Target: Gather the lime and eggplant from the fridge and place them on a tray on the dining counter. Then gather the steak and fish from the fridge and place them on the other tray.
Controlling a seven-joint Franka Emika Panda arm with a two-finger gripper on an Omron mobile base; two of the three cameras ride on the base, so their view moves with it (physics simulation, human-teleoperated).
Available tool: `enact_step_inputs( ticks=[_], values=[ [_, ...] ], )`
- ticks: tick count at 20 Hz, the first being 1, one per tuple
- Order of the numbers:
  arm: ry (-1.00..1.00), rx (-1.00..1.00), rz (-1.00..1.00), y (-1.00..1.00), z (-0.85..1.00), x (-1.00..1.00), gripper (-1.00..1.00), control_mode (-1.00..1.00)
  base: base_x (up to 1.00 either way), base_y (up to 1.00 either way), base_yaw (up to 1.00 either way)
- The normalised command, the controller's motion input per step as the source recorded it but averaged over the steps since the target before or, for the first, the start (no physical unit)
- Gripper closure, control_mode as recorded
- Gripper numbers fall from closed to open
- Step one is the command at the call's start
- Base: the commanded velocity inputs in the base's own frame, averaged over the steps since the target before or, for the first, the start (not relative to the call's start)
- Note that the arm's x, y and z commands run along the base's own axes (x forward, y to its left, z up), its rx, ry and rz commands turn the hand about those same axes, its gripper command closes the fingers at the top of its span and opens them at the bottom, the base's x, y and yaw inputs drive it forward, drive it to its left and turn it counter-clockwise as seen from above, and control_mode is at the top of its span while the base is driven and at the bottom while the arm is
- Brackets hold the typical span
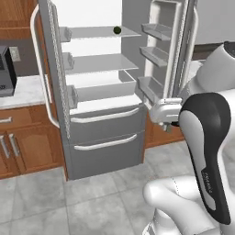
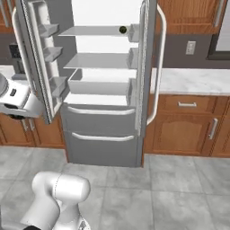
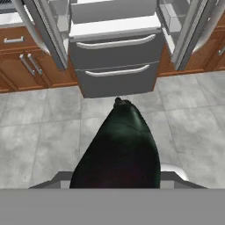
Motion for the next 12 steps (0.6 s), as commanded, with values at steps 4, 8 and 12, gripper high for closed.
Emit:
enact_step_inputs(
  ticks=[4,8,12],
  values=[
    [0.00,0.00,0.00,0.00,0.00,0.00,1.00,1.00,-0.89,0.35,-0.16],
    [0.00,0.00,0.00,0.00,0.00,0.00,1.00,1.00,-1.00,0.16,-0.13],
    [0.00,0.00,0.00,0.00,0.00,0.00,1.00,1.00,-1.00,0.00,-0.09]
  ],
)
